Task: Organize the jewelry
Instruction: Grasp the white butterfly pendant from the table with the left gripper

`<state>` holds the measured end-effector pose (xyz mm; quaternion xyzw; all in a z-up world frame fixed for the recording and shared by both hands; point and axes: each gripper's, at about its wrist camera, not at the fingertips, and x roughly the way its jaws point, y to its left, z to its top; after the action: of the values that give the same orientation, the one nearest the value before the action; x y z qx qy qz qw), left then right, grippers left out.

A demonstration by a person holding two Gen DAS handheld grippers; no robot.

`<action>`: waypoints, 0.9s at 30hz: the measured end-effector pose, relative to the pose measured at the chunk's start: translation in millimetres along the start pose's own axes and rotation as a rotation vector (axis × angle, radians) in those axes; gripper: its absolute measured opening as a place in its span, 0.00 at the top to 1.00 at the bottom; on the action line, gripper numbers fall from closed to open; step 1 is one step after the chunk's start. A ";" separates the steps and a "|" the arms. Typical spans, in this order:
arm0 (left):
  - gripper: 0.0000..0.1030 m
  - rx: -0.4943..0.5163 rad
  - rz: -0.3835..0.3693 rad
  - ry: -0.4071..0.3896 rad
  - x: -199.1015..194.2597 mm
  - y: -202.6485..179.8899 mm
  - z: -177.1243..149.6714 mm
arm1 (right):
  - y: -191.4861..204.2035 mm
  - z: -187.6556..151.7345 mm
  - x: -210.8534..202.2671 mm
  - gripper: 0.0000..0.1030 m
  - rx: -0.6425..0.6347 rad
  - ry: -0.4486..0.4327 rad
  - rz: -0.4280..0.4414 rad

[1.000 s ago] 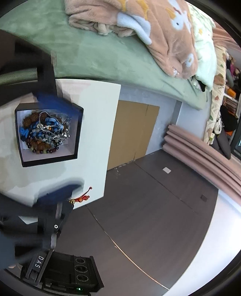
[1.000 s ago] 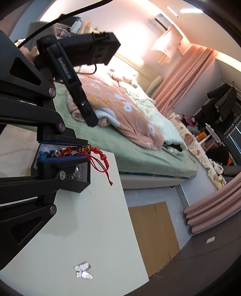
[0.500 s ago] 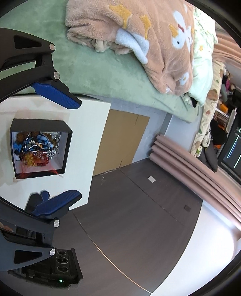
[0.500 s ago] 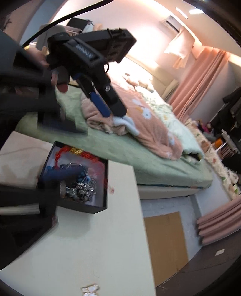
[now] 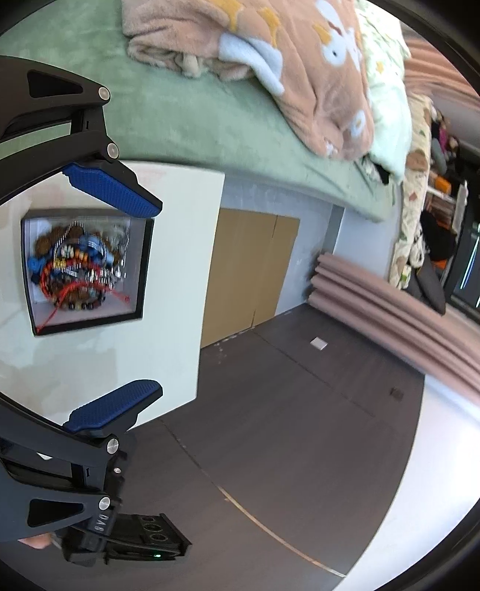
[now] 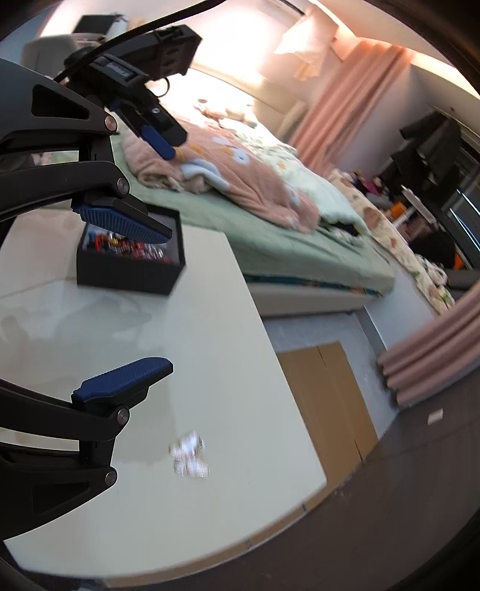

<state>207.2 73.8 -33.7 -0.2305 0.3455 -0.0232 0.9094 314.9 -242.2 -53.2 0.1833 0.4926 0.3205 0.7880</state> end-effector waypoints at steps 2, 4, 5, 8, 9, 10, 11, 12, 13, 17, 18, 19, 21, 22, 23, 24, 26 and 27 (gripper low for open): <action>0.13 0.010 -0.029 0.026 6.6 -10.0 -0.5 | -15.1 2.9 -9.4 0.37 0.027 -0.009 -0.012; 0.13 0.026 -0.043 0.045 12.4 -20.1 -0.4 | -26.4 4.7 -16.3 0.37 0.047 -0.017 -0.030; 0.13 0.041 -0.043 0.050 14.7 -25.8 -0.5 | -30.7 6.1 -18.5 0.37 0.056 -0.018 -0.036; 0.13 0.088 -0.044 0.075 23.0 -44.6 -1.8 | -45.3 6.2 -28.9 0.37 0.080 -0.019 -0.039; 0.13 0.099 -0.046 0.086 26.2 -49.8 -2.6 | -48.8 6.1 -31.8 0.37 0.082 -0.019 -0.042; 0.13 0.108 -0.042 0.096 29.9 -55.0 -3.3 | -50.9 5.5 -33.9 0.37 0.083 -0.019 -0.043; 0.13 0.115 -0.038 0.105 33.2 -59.2 -3.2 | -54.0 5.2 -37.0 0.37 0.085 -0.020 -0.045; 0.13 0.120 -0.038 0.112 37.0 -63.7 -3.4 | -56.7 5.0 -39.3 0.37 0.087 -0.021 -0.046; 0.13 0.125 -0.045 0.122 40.9 -69.3 -3.7 | -60.5 4.8 -42.3 0.37 0.092 -0.022 -0.049; 0.13 0.162 -0.044 0.162 59.8 -91.6 -6.6 | -79.7 4.1 -52.2 0.31 0.145 -0.030 -0.098; 0.13 0.170 -0.045 0.172 65.2 -97.9 -8.0 | -85.2 4.4 -54.7 0.28 0.163 -0.035 -0.109; 0.13 0.178 -0.048 0.184 70.8 -104.1 -9.3 | -90.1 5.0 -57.1 0.28 0.178 -0.039 -0.117; 0.13 0.191 -0.049 0.200 81.1 -114.9 -12.2 | -98.9 5.6 -61.0 0.28 0.206 -0.041 -0.116; 0.13 0.199 -0.046 0.209 87.6 -121.5 -13.7 | -103.3 5.6 -63.0 0.27 0.220 -0.044 -0.108; 0.13 0.204 -0.044 0.217 92.9 -126.1 -15.3 | -106.6 5.3 -64.7 0.27 0.232 -0.046 -0.099; 0.13 0.205 -0.045 0.228 99.4 -130.8 -16.8 | -110.0 5.2 -66.3 0.27 0.244 -0.048 -0.089; 0.13 0.195 -0.035 0.252 113.7 -138.4 -21.2 | -115.1 5.7 -68.3 0.24 0.257 -0.047 -0.087; 0.13 0.191 -0.031 0.263 122.3 -142.3 -24.1 | -116.7 5.6 -69.3 0.21 0.260 -0.048 -0.089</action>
<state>301.4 -87.6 -63.1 -0.1435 0.4540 -0.1000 0.8737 336.4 -374.5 -75.6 0.2696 0.5187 0.2142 0.7825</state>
